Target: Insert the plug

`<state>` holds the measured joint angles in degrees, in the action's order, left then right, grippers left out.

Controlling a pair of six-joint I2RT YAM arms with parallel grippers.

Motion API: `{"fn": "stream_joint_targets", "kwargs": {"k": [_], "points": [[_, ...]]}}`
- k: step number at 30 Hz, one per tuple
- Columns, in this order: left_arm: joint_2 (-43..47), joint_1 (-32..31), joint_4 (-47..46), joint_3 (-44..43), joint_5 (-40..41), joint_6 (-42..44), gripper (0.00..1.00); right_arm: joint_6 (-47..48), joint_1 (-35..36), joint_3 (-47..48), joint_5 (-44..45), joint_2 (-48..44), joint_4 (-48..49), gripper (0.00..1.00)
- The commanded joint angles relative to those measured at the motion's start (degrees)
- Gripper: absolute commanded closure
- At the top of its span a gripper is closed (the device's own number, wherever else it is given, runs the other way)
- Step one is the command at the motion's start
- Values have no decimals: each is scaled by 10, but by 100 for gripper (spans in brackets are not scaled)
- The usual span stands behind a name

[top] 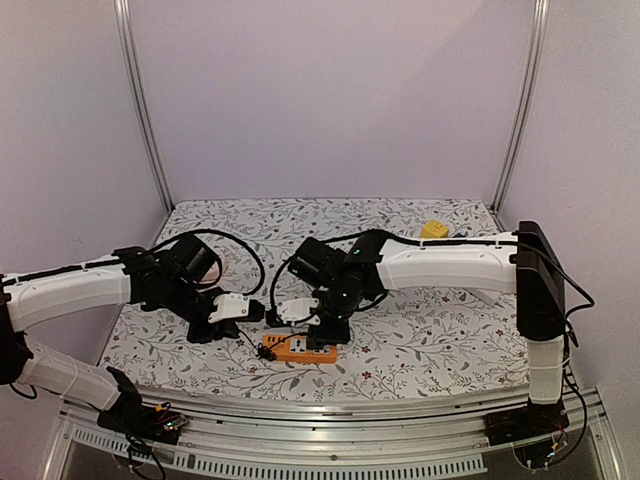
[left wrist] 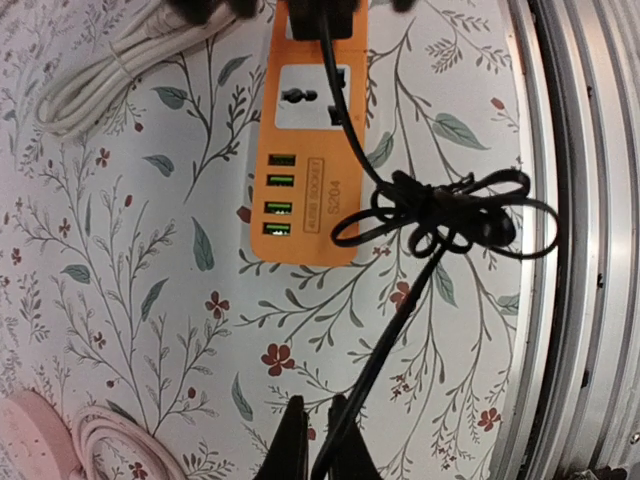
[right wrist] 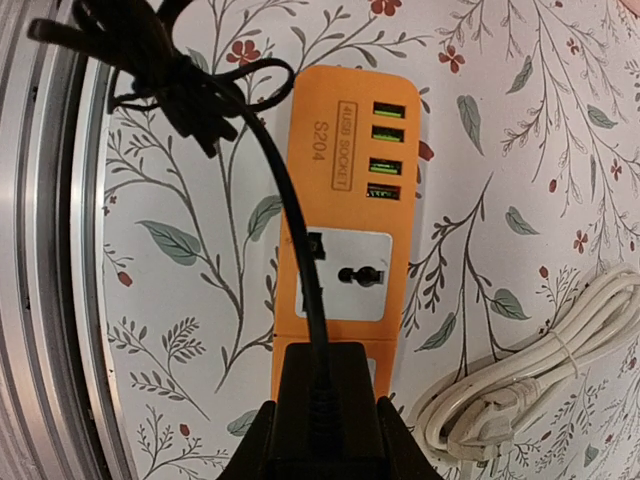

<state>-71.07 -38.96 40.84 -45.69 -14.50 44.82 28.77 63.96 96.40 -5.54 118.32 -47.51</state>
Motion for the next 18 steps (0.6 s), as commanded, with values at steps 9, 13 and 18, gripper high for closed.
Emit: {"fn": "stream_joint_targets", "kwargs": {"k": [9, 13, 18], "points": [[12, -25, -24, 11, -8, -10, 100, -4, 1, 39, 46, 8, -84, 100], [9, -35, -19, 4, -11, -25, 100, -8, 11, 51, 23, -2, -96, 100], [7, -43, 1, -7, -35, -43, 100, -17, 15, 34, 2, -19, -92, 100]]}}
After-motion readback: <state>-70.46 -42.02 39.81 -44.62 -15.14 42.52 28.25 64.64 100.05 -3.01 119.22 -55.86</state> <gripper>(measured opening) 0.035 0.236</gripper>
